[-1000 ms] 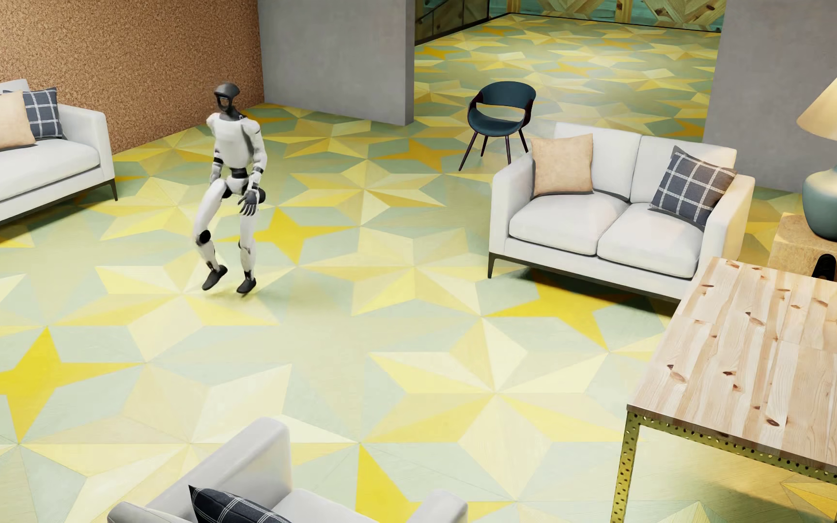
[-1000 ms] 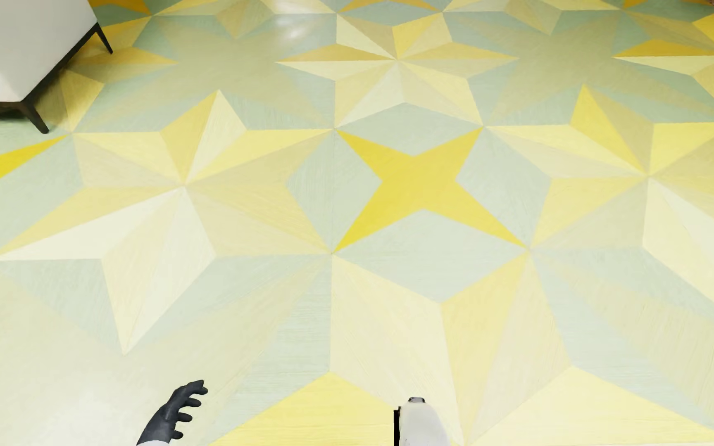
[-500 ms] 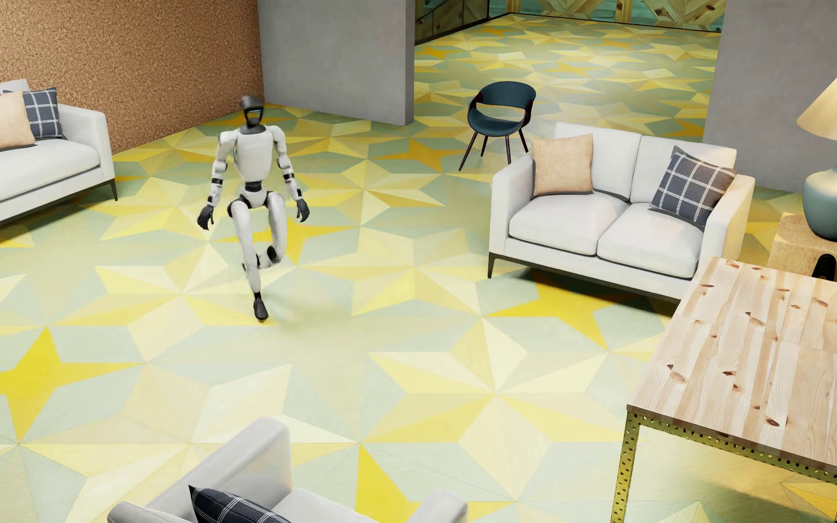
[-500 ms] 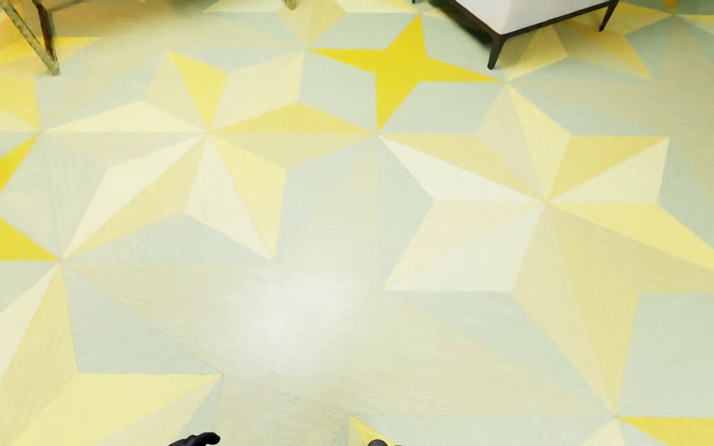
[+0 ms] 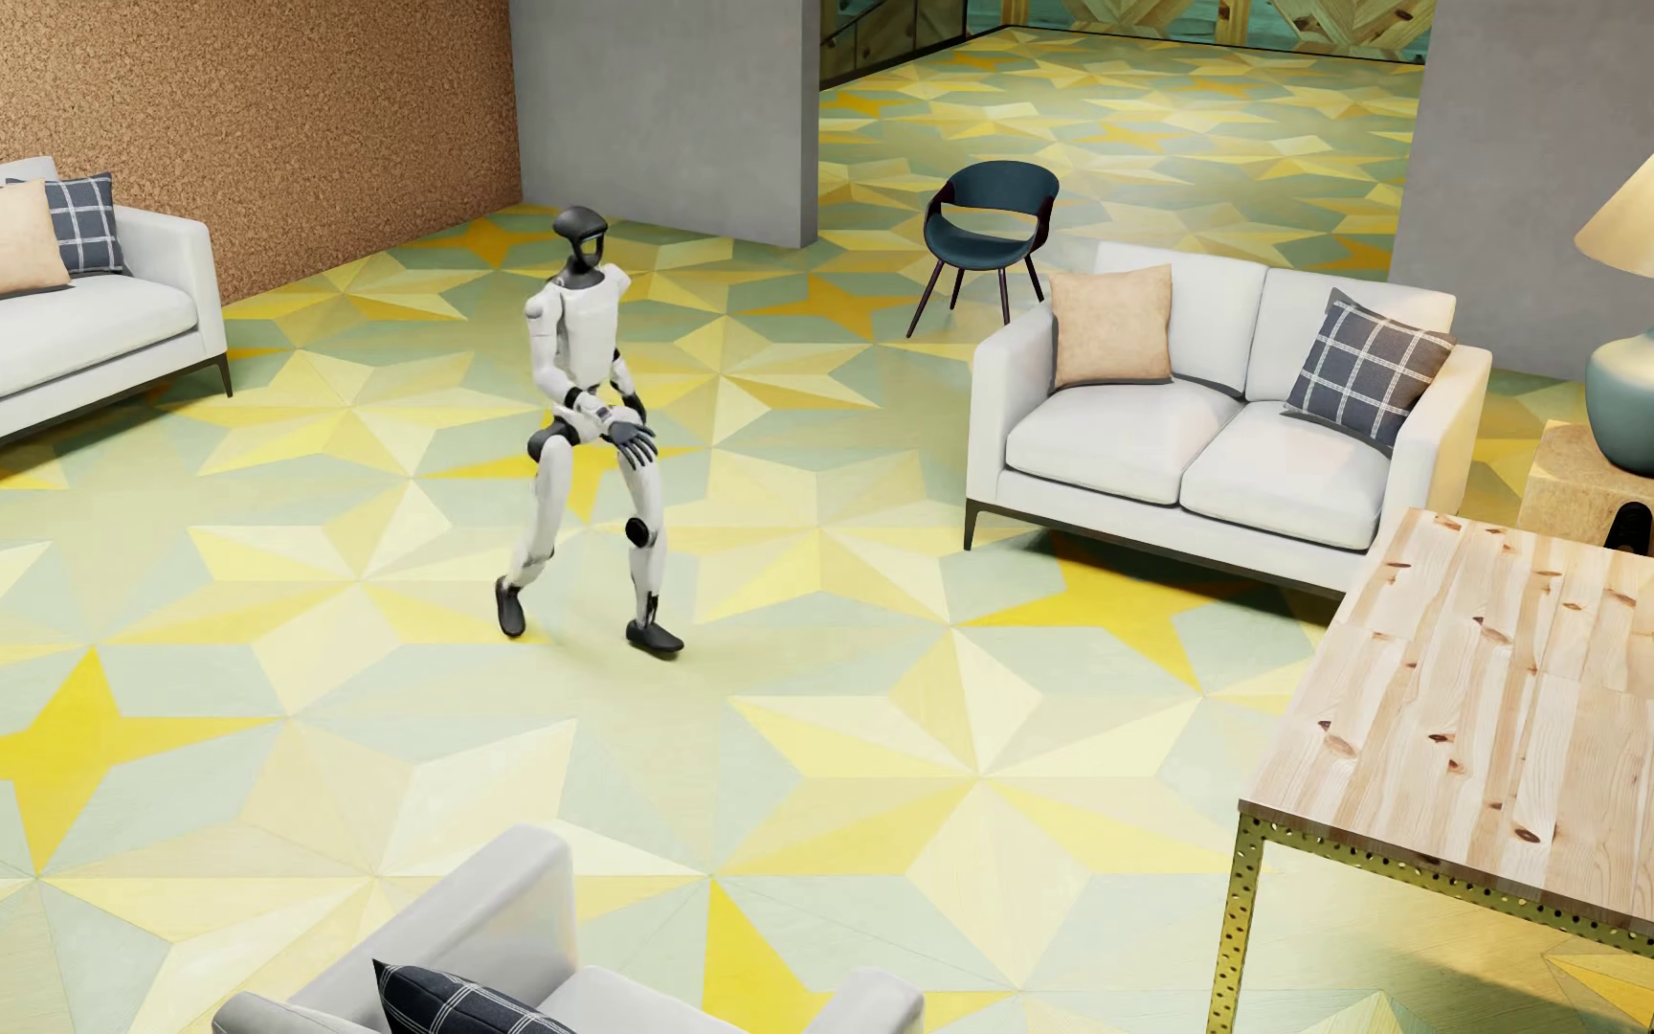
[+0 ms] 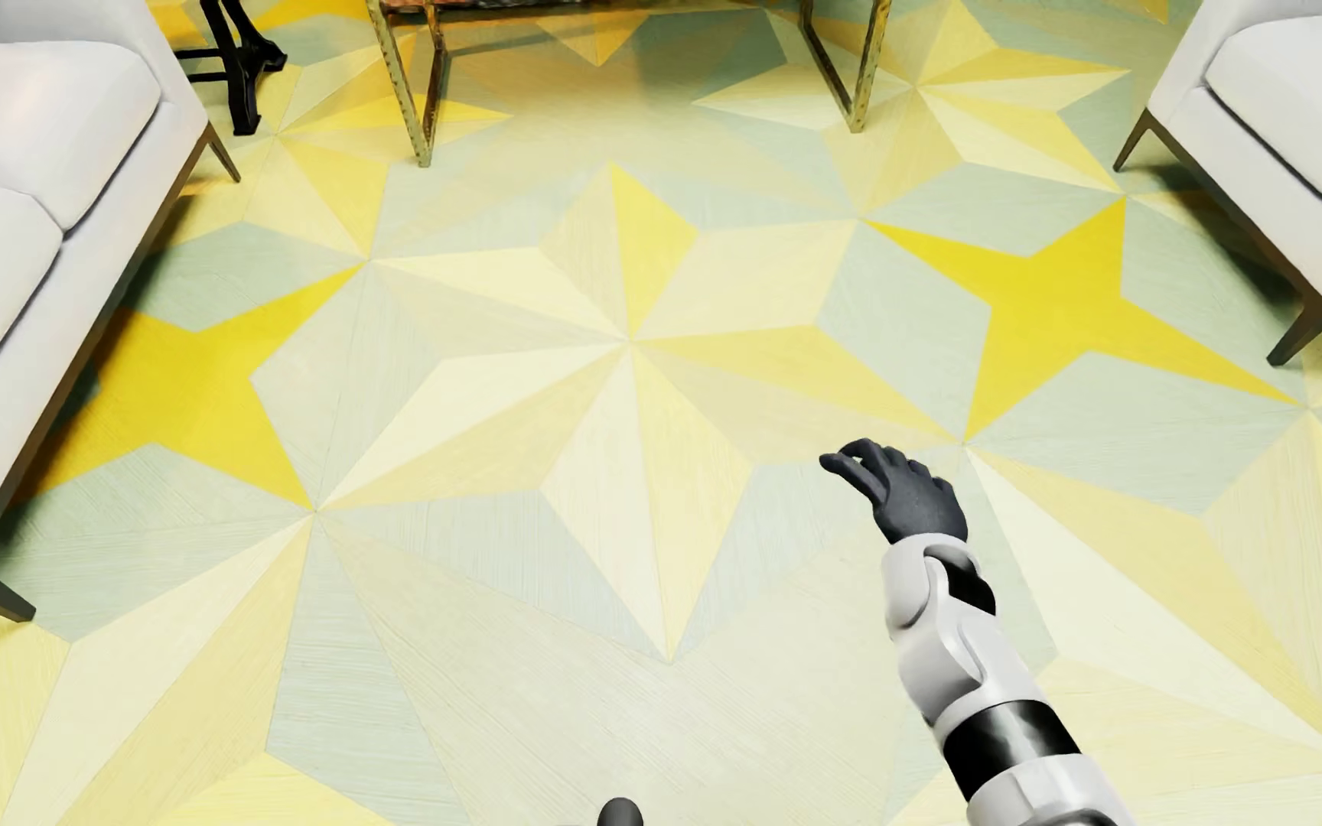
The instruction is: Go to the desk
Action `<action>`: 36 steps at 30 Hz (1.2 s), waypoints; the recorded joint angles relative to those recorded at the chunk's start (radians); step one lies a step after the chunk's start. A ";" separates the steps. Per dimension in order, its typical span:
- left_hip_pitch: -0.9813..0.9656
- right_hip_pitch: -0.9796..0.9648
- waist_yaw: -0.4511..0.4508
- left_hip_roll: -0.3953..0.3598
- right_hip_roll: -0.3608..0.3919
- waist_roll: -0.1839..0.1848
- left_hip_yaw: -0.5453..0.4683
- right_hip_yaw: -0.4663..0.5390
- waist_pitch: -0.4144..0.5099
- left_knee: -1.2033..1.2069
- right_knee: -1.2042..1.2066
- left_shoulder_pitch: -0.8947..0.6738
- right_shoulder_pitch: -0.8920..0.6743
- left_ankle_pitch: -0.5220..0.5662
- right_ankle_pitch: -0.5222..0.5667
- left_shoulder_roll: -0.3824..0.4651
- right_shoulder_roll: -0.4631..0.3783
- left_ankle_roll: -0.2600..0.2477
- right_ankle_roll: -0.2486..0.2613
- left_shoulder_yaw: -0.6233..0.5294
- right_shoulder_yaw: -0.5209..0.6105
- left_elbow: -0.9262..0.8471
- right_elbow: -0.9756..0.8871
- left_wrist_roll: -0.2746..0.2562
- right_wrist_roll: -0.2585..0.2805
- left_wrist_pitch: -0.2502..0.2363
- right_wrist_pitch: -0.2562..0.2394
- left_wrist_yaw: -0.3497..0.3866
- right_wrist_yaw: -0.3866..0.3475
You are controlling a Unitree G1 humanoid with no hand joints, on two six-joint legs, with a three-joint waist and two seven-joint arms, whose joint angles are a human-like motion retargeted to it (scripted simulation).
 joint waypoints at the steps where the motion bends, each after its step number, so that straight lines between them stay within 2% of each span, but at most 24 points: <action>1: 0.032 -0.056 -0.006 -0.026 -0.035 -0.011 -0.001 0.064 0.006 0.022 0.151 -0.014 0.052 -0.047 0.140 -0.031 0.018 0.000 0.009 -0.011 0.022 0.016 0.020 0.031 0.001 -0.005 0.011 -0.051 0.039; 2: 0.072 -0.143 -0.016 -0.048 -0.069 -0.022 -0.003 0.133 0.013 0.018 0.327 -0.025 0.084 -0.080 0.232 -0.066 0.032 0.006 -0.043 -0.008 0.064 0.009 0.063 0.045 -0.017 -0.023 0.034 -0.094 0.108; 3: 0.118 -0.239 -0.027 -0.074 -0.095 -0.033 -0.001 0.204 0.020 0.004 0.489 -0.032 0.102 -0.105 0.249 -0.100 0.041 0.015 -0.091 0.000 0.115 -0.011 0.124 0.049 -0.046 -0.050 0.051 -0.114 0.191; 4: 0.159 -0.333 -0.039 -0.095 -0.098 -0.046 -0.008 0.266 0.029 -0.004 0.621 -0.047 0.123 -0.131 0.212 -0.120 0.062 0.017 -0.102 0.002 0.137 -0.030 0.198 0.055 -0.052 -0.075 0.088 -0.106 0.236; 7: 0.241 -0.592 -0.079 -0.122 -0.046 -0.068 -0.071 0.332 0.042 0.000 0.749 -0.161 0.258 -0.208 0.182 -0.094 0.139 -0.001 -0.102 -0.061 0.093 -0.038 0.410 0.137 0.015 -0.058 0.201 -0.046 0.177; 8: 0.260 -0.659 -0.094 -0.129 -0.038 -0.070 -0.096 0.321 0.042 0.005 0.701 -0.192 0.314 -0.234 0.163 -0.072 0.146 -0.008 -0.115 -0.098 0.094 -0.035 0.462 0.164 0.031 -0.068 0.214 -0.041 0.191; 11: 0.322 -0.746 -0.141 -0.143 -0.002 -0.075 -0.167 0.253 0.030 0.016 0.271 -0.280 0.523 -0.319 0.149 -0.014 0.130 -0.021 -0.167 -0.181 0.089 -0.045 0.471 0.181 0.067 -0.139 0.175 -0.033 0.271; 14: 0.419 -0.643 -0.167 -0.137 0.065 -0.078 -0.203 0.177 0.001 -0.019 -0.378 -0.308 0.712 -0.385 0.258 0.033 0.153 -0.031 -0.108 -0.220 -0.034 -0.093 0.416 0.162 0.139 -0.178 0.182 -0.019 0.183; 15: 0.444 -0.615 -0.173 -0.121 0.075 -0.075 -0.208 0.148 -0.006 0.004 -0.385 -0.310 0.752 -0.400 0.326 0.049 0.172 -0.039 -0.243 -0.224 -0.053 -0.103 0.415 0.149 0.145 -0.176 0.193 -0.015 0.171; 16: 0.441 -0.605 -0.178 -0.095 0.094 -0.067 -0.203 0.131 -0.008 0.086 -0.341 -0.309 0.762 -0.391 0.323 0.064 0.191 -0.046 -0.314 -0.209 -0.056 -0.113 0.426 0.133 0.142 -0.159 0.200 -0.005 0.176; 17: 0.408 -0.593 -0.182 -0.068 0.116 -0.054 -0.191 0.131 -0.003 0.233 -0.277 -0.293 0.745 -0.328 0.267 0.056 0.201 -0.060 -0.318 -0.169 -0.045 -0.118 0.454 0.108 0.128 -0.137 0.216 0.026 0.186; 19: 0.286 -0.548 -0.188 -0.033 0.148 -0.027 -0.211 0.123 0.007 0.589 -0.165 -0.259 0.676 -0.065 0.150 0.022 0.197 -0.236 -0.313 -0.111 0.040 -0.081 0.488 0.060 0.044 -0.090 0.227 0.079 0.269; 20: 0.212 -0.506 -0.191 -0.033 0.157 -0.016 -0.243 0.104 0.011 0.752 -0.147 -0.259 0.641 0.044 0.103 0.037 0.191 -0.254 -0.315 -0.150 0.063 -0.050 0.463 0.083 0.020 -0.071 0.204 0.035 0.306; 21: 0.137 -0.461 -0.193 -0.011 0.168 -0.003 -0.256 0.085 0.015 0.890 -0.138 -0.262 0.601 0.072 0.065 0.075 0.191 -0.269 -0.313 -0.214 0.045 -0.021 0.434 0.133 0.015 -0.069 0.180 -0.051 0.282; 22: 0.064 -0.420 -0.192 0.048 0.184 0.013 -0.244 0.076 0.019 0.981 -0.132 -0.261 0.561 0.040 0.032 0.096 0.197 -0.230 -0.309 -0.249 0.002 -0.005 0.396 0.170 0.034 -0.077 0.167 -0.128 0.205; 23: 0.001 -0.379 -0.183 0.117 0.201 0.028 -0.211 0.083 0.021 1.013 -0.134 -0.245 0.513 0.030 0.004 0.086 0.206 -0.164 -0.302 -0.237 -0.056 0.002 0.380 0.173 0.064 -0.066 0.150 -0.154 0.102; 25: -0.080 -0.315 -0.153 0.222 0.236 0.053 -0.123 0.123 0.021 0.910 -0.136 -0.208 0.389 -0.022 -0.048 0.050 0.223 -0.113 -0.287 -0.164 -0.088 0.005 0.368 0.131 0.076 -0.028 0.149 -0.116 -0.010; 27: -0.122 -0.272 -0.122 0.264 0.266 0.068 -0.036 0.170 0.016 0.647 -0.135 -0.182 0.256 -0.077 -0.098 0.046 0.214 -0.110 -0.274 -0.126 -0.027 0.009 0.335 0.111 0.045 -0.025 0.123 -0.089 0.020; 29: -0.109 -0.227 -0.103 0.263 0.286 0.077 0.037 0.223 0.005 0.252 -0.160 -0.163 0.148 -0.023 -0.137 0.046 0.191 -0.104 -0.260 -0.100 0.038 0.023 0.277 0.103 0.020 -0.016 0.059 -0.083 0.066; 30: -0.087 -0.204 -0.097 0.241 0.293 0.079 0.001 0.251 -0.002 0.051 -0.172 -0.154 0.108 0.003 -0.158 0.044 0.187 -0.140 -0.253 -0.087 0.053 0.031 0.247 0.099 0.019 -0.011 0.037 -0.083 0.079; 31: -0.058 -0.179 -0.092 0.232 0.295 0.080 -0.044 0.276 -0.008 -0.095 -0.182 -0.146 0.078 0.022 -0.176 0.044 0.184 -0.097 -0.244 -0.086 0.062 0.042 0.218 0.104 0.015 -0.008 0.025 -0.086 0.076; 33: -0.003 -0.124 -0.093 0.249 0.272 0.081 0.031 0.309 -0.012 -0.109 -0.167 -0.141 0.064 0.114 -0.214 0.040 0.180 -0.059 -0.214 -0.100 0.066 0.070 0.169 0.122 0.006 -0.002 0.020 -0.107 0.046; 35: 0.016 -0.101 -0.090 0.225 0.207 0.067 0.066 0.319 -0.004 0.018 -0.067 -0.164 0.114 0.030 -0.190 0.029 0.183 -0.008 -0.176 -0.107 0.035 0.089 0.138 0.140 0.034 0.014 0.022 -0.106 -0.012; 36: 0.036 -0.106 -0.089 0.202 0.171 0.057 0.078 0.317 0.001 0.069 0.018 -0.182 0.163 -0.028 -0.132 0.020 0.183 -0.006 -0.170 -0.107 0.021 0.090 0.138 0.147 0.050 0.018 0.029 -0.093 -0.025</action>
